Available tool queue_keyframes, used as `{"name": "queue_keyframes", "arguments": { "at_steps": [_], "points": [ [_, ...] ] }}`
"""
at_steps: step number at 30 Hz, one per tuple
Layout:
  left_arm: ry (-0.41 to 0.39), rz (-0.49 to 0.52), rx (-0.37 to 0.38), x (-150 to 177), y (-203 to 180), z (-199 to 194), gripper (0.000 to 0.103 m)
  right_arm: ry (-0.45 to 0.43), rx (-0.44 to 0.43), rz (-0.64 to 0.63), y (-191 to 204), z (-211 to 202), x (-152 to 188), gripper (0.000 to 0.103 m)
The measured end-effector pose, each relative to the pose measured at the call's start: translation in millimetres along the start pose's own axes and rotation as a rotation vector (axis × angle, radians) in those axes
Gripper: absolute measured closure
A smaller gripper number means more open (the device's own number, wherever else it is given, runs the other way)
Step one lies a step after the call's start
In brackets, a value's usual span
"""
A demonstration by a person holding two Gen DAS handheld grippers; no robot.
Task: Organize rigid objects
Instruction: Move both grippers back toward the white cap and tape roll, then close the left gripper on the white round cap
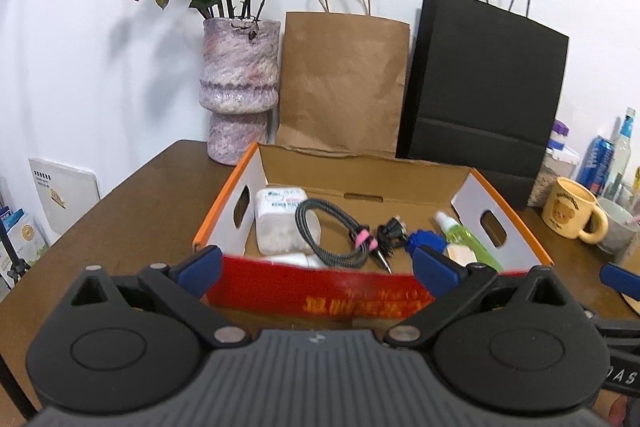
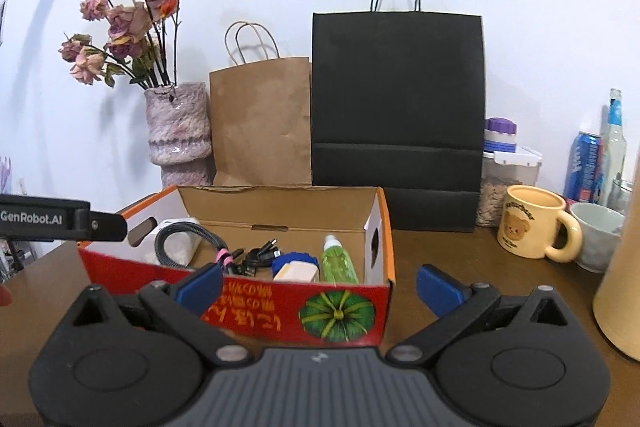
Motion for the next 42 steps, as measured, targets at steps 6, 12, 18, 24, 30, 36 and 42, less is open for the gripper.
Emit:
{"name": "queue_keyframes", "arguments": {
  "at_steps": [6, 12, 18, 24, 30, 36, 42],
  "points": [
    [0.031, 0.030, 0.007, 21.3, -3.3, -18.6, 0.000, 0.013, 0.023, 0.026, -6.5, -29.4, 15.4, 0.000],
    [0.061, 0.041, 0.015, 39.8, -3.5, -32.4, 0.000, 0.054, 0.043, 0.028, -10.9, -50.1, 33.7, 0.000],
    [0.125, 0.063, 0.015, 64.2, -3.9, -33.6, 0.000, 0.082, 0.061, 0.035, -14.7, -66.0, 46.6, 0.000],
    [0.160, 0.107, 0.014, 82.0, -11.1, -31.5, 0.000, 0.092, 0.089, 0.052, -19.7, -73.7, 54.4, 0.000],
    [0.187, 0.127, 0.001, 89.9, -13.3, -24.0, 0.000, 0.117, 0.120, 0.064, -25.2, -69.9, 59.0, 0.000],
    [0.231, 0.125, -0.002, 94.5, -12.6, -12.9, 0.000, 0.141, 0.135, 0.065, -27.0, -64.9, 62.6, 0.000],
    [0.259, 0.127, -0.011, 96.9, -14.2, -1.8, 0.000, 0.156, 0.147, 0.071, -29.0, -60.9, 65.1, 0.000]
  ]
}}
Point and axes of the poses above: each gripper's, at about its wrist camera, not at the fingertips, and z roughly the way its jaws point, y to its left, x to its underside, the point moved 3 cm from there along z, roughly the way its jaws point, and after that the axes turned 7 degrees about -y, right-handed, at the moved point
